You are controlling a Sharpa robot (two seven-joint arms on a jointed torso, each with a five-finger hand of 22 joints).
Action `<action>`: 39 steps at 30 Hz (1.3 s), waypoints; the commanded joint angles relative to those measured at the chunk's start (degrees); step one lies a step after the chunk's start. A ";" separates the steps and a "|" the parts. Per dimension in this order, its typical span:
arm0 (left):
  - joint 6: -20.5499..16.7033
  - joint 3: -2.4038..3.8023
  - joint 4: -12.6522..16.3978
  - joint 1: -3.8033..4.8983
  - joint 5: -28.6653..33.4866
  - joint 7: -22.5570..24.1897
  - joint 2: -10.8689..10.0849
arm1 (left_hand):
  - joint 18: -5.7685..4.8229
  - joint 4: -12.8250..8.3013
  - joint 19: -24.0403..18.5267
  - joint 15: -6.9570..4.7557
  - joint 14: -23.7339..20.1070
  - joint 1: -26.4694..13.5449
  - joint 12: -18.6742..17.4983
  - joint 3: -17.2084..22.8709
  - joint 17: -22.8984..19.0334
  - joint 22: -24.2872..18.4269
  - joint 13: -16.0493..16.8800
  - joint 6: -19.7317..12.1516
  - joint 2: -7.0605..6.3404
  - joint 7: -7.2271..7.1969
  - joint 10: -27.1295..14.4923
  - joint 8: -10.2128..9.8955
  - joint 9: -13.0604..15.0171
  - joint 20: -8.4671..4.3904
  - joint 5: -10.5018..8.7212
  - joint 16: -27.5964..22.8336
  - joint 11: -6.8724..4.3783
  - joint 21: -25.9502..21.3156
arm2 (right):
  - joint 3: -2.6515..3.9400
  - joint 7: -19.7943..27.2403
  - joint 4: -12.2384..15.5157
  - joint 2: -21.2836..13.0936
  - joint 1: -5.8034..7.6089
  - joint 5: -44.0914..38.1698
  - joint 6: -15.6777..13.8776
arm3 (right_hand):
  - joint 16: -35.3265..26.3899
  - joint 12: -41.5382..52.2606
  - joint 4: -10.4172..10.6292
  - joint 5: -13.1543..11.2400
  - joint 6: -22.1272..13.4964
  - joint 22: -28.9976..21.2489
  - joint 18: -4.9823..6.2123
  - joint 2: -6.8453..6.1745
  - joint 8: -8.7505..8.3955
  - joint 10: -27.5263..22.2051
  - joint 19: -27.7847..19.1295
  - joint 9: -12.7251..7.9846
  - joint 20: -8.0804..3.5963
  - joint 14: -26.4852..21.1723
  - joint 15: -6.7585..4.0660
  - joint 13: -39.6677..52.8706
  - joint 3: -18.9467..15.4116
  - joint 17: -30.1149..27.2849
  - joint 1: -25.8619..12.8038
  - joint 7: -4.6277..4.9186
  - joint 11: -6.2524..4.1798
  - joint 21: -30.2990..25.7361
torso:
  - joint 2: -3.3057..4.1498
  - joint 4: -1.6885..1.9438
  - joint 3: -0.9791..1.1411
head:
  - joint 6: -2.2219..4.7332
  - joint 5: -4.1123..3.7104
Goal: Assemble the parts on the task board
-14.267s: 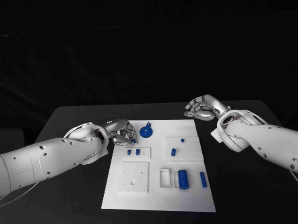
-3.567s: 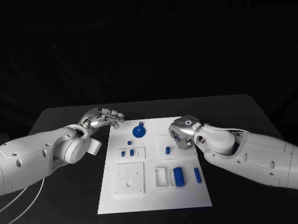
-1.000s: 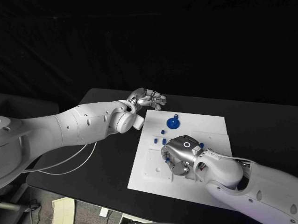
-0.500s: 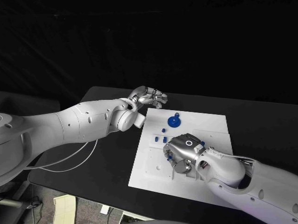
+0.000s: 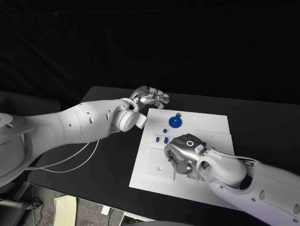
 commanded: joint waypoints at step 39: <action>0.87 0.06 0.40 0.57 0.40 0.18 0.24 | 0.68 0.12 0.44 -0.12 0.46 -0.01 0.00 -0.16 0.36 0.18 -0.11 -0.39 0.37 -0.07 -0.19 0.32 -0.16 -0.05 0.25 -0.44 -0.03 -0.38 | -0.71 1.23 -1.49 1.43 -0.06 2.19 3.57 | -0.37 -3.17 -1.08 1.12 -3.73 1.16 4.87 -0.95 -2.31 -1.34 -0.91 -0.90 0.61 -0.62 1.27 -0.49 -3.05 -0.16 -3.36 1.88 1.86 0.40 | -0.04 -0.02 0.03 | -0.48 -0.17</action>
